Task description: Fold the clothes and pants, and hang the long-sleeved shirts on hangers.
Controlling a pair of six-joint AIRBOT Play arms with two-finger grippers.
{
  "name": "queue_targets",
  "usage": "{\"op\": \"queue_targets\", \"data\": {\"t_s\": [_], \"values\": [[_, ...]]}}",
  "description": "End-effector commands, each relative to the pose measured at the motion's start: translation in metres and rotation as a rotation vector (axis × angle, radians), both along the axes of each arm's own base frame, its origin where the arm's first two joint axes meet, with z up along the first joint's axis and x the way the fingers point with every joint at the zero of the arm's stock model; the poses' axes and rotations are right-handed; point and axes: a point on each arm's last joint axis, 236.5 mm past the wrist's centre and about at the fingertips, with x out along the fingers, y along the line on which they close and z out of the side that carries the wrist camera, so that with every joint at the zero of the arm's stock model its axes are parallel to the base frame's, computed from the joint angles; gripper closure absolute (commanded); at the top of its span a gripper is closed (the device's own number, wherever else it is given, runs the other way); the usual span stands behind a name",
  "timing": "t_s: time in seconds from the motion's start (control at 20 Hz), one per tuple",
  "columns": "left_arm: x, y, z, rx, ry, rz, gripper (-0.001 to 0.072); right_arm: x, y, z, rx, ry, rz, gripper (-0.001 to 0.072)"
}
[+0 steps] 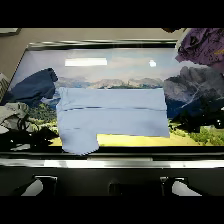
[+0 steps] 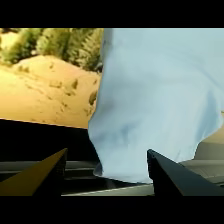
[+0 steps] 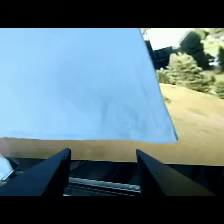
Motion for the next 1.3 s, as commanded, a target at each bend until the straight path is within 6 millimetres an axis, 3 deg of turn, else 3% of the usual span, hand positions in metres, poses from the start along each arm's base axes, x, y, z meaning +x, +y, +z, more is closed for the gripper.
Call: {"op": "queue_targets", "data": {"t_s": [0.0,0.25,0.3,0.35,0.4,0.55,0.65,0.95,1.25], "values": [[-0.010,-0.024,-0.016,-0.050,-0.010,0.001,0.0131,-0.001,0.014,0.006,0.065,-0.022,-0.015,0.0221],[-0.009,-0.046,-0.033,-0.099,0.050,-0.017,0.0150,-0.005,0.018,0.008,0.083,-0.009,-0.003,0.0221],[-0.008,-0.048,-0.037,-0.095,0.053,-0.019,0.0300,-0.006,0.018,0.008,0.085,-0.006,0.000,0.0221],[-0.007,-0.049,-0.038,-0.095,0.053,-0.019,0.0532,-0.007,0.019,0.008,0.089,-0.002,0.003,0.0221],[-0.005,-0.049,-0.038,-0.096,0.051,-0.017,0.0688,-0.009,0.019,0.008,0.085,0.005,0.009,0.0221],[-0.005,-0.050,-0.037,-0.102,0.051,-0.013,0.0691,-0.017,-0.005,-0.005,0.004,0.041,-0.020,0.0209],[-0.005,-0.050,-0.037,-0.101,0.048,-0.016,0.0691,-0.019,-0.015,-0.014,-0.006,0.060,-0.053,0.0161],[-0.005,-0.049,-0.037,-0.099,0.050,-0.018,0.0691,-0.027,-0.011,-0.061,0.064,0.176,-0.012,0.0167],[-0.006,-0.050,-0.037,-0.102,0.056,-0.013,0.0691,-0.022,-0.015,-0.082,0.049,0.179,-0.023,0.0168]]}}
